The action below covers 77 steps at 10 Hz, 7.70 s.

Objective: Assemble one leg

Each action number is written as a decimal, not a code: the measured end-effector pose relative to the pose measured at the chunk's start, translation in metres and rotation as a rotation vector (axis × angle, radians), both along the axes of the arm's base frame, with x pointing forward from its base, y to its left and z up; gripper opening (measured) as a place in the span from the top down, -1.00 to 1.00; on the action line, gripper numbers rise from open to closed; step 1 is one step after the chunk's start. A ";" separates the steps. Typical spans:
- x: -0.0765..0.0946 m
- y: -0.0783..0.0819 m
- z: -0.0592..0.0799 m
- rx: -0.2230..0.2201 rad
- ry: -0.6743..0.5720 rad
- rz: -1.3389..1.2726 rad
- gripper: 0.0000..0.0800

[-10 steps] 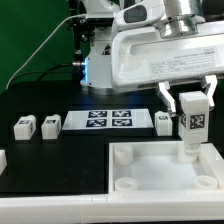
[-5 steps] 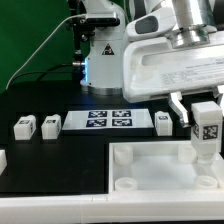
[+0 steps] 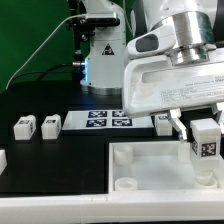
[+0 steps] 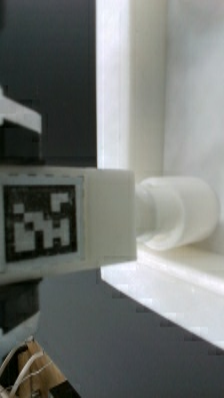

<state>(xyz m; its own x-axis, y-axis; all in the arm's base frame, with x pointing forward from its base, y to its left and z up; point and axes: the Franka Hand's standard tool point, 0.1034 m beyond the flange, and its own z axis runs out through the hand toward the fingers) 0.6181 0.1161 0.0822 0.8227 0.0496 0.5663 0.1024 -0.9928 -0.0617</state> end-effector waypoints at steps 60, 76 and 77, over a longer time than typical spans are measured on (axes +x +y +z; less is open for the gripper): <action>0.016 -0.006 0.008 0.006 0.664 -0.109 0.27; 0.019 -0.010 0.001 0.318 0.670 -0.917 -0.34; 0.019 -0.002 -0.001 0.253 0.664 -0.728 -0.57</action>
Offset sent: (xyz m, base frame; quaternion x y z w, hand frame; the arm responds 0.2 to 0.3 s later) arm -0.0036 0.0049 -0.0178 -0.0152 0.0023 -0.0007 0.9999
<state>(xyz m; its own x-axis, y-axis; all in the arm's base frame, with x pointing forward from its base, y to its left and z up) 0.6372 0.1139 0.0810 0.7572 -0.6468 -0.0911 -0.6532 -0.7502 -0.1026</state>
